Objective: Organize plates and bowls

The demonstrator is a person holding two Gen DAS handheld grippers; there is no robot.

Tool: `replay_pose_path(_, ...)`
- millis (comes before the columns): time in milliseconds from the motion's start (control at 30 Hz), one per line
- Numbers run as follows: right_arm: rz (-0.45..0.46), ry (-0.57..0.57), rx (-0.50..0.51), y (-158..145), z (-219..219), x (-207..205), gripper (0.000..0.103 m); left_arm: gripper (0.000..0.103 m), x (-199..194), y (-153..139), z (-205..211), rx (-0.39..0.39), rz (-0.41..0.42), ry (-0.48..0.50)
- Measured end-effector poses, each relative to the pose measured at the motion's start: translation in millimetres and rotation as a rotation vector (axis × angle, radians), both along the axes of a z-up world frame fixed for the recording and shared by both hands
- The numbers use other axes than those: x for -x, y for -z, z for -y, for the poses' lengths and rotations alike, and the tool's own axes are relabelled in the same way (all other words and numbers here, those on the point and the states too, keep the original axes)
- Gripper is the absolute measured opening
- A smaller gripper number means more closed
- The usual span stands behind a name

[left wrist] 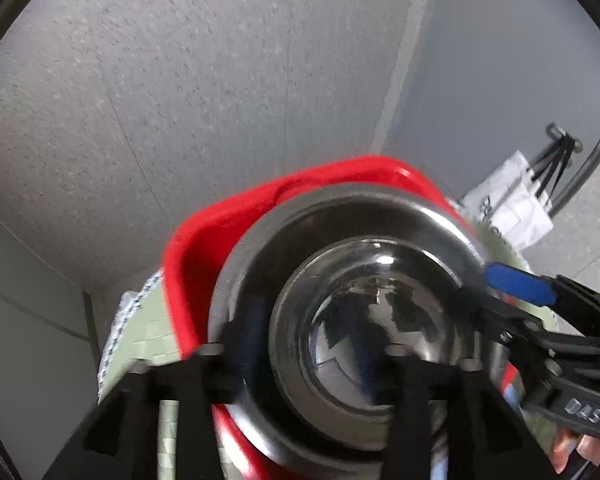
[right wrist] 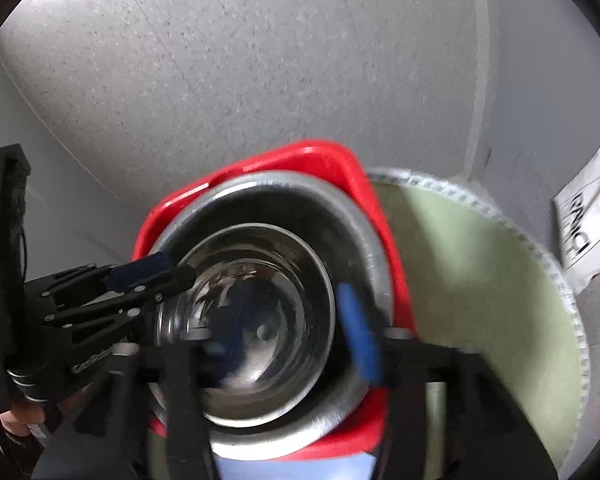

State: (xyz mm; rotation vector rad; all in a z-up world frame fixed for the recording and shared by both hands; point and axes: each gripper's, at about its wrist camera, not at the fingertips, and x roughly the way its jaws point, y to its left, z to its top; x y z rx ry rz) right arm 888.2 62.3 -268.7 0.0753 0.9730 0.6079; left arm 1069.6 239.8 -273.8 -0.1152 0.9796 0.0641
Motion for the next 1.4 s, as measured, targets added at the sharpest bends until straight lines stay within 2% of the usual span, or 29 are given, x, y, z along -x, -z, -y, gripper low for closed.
replay_pose_path(33,0.017,-0.001,-0.003,-5,3,4,0.066,0.068,7,-4,1,-0.006,0.019,-0.003)
replay_pose_path(67,0.036,0.003,0.001,-11,7,9,0.066,0.070,15,-11,2,-0.011,0.050,-0.003)
replay_pose_path(300,0.111,0.078,-0.031,-46,60,53,0.075,0.080,73,-30,14,0.001,0.112,0.010)
replay_pose_path(467,0.101,0.132,-0.036,-48,91,83,0.075,0.081,115,-29,14,0.024,0.118,0.034)
replay_pose_path(667,0.053,0.196,-0.035,-34,121,103,0.075,0.081,149,-25,10,0.038,0.081,0.030)
replay_pose_path(800,0.016,0.215,-0.035,-20,132,112,0.075,0.081,155,-22,13,0.058,0.056,0.038)
replay_pose_path(1133,-0.076,0.190,-0.023,11,130,131,0.075,0.080,152,-6,41,0.040,-0.023,0.092)
replay_pose_path(1300,-0.169,0.168,-0.023,40,126,131,0.075,0.078,146,16,55,0.033,-0.100,0.118)
replay_pose_path(1400,-0.218,0.170,-0.031,54,127,131,0.075,0.078,142,25,57,0.035,-0.119,0.120)
